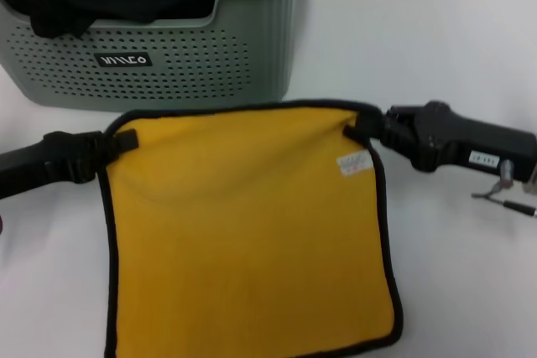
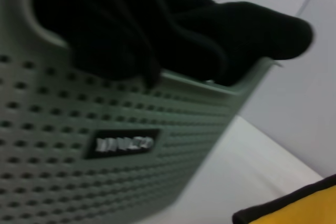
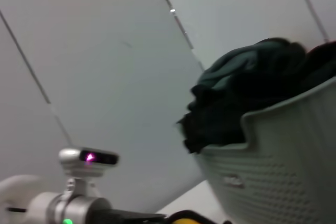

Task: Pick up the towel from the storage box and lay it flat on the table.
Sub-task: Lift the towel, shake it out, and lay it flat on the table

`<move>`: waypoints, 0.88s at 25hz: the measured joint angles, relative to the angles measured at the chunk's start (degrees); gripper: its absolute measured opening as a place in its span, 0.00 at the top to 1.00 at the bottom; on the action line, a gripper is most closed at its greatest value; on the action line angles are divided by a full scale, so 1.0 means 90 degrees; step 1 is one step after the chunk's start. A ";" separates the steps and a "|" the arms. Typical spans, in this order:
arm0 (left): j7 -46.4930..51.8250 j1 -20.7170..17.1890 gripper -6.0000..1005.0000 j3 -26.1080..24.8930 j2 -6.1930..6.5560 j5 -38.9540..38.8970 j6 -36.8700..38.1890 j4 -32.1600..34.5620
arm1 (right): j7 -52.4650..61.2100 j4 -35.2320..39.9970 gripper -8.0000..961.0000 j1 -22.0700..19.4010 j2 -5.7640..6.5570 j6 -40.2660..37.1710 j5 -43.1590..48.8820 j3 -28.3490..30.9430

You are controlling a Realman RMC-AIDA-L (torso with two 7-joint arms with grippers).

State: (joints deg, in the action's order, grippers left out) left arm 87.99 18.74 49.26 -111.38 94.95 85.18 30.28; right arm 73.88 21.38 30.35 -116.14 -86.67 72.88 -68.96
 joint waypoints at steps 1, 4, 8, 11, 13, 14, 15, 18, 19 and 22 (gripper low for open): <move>-0.0010 0.0001 0.97 -0.0060 -0.0017 -0.0006 -0.0086 0.0000 | -0.0025 0.0063 0.98 0.0012 0.0003 0.0136 -0.0016 0.0002; -0.0060 0.0041 0.97 -0.0289 -0.0073 -0.0003 -0.0294 -0.0007 | -0.0049 0.0145 0.96 0.0117 0.0012 0.0556 -0.0027 0.0003; -0.0274 0.0161 0.97 -0.0355 -0.0127 0.0013 -0.0472 -0.0019 | 0.0023 0.0110 0.94 0.0301 0.0009 0.0904 -0.0016 -0.0106; -0.0527 0.0309 0.97 -0.0352 -0.0190 0.0052 -0.0562 -0.0141 | 0.0055 0.0098 0.92 0.0354 -0.0009 0.1228 -0.0181 -0.0461; -0.0602 0.0388 0.97 -0.0363 -0.0203 0.0045 -0.0646 -0.0258 | 0.0055 0.0097 0.91 0.0370 -0.0010 0.1501 -0.0462 -0.0758; -0.0626 0.0406 0.97 -0.0364 -0.0204 0.0039 -0.0683 -0.0288 | 0.0052 0.0098 0.90 0.0372 -0.0010 0.1587 -0.0587 -0.0859; -0.0648 0.0424 0.97 -0.0364 -0.0204 0.0036 -0.0735 -0.0317 | 0.0048 0.0109 0.90 0.0372 -0.0011 0.1631 -0.0644 -0.0900; -0.0664 0.0446 0.96 -0.0366 -0.0209 0.0032 -0.0866 -0.0338 | 0.0045 0.0144 0.88 0.0375 -0.0013 0.1712 -0.0704 -0.0889; -0.0664 0.0449 0.96 -0.0366 -0.0212 0.0023 -0.0904 -0.0341 | 0.0046 0.0148 0.87 0.0377 -0.0013 0.1727 -0.0709 -0.0875; -0.0695 0.0415 0.96 -0.0374 -0.0238 -0.0006 -0.1059 -0.0344 | 0.0016 0.0157 0.86 0.0416 -0.0009 0.1754 -0.0726 -0.0862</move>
State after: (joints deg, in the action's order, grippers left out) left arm 81.73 22.47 45.90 -113.52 94.90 75.64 27.18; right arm 74.02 22.79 34.10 -116.21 -70.89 66.35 -76.72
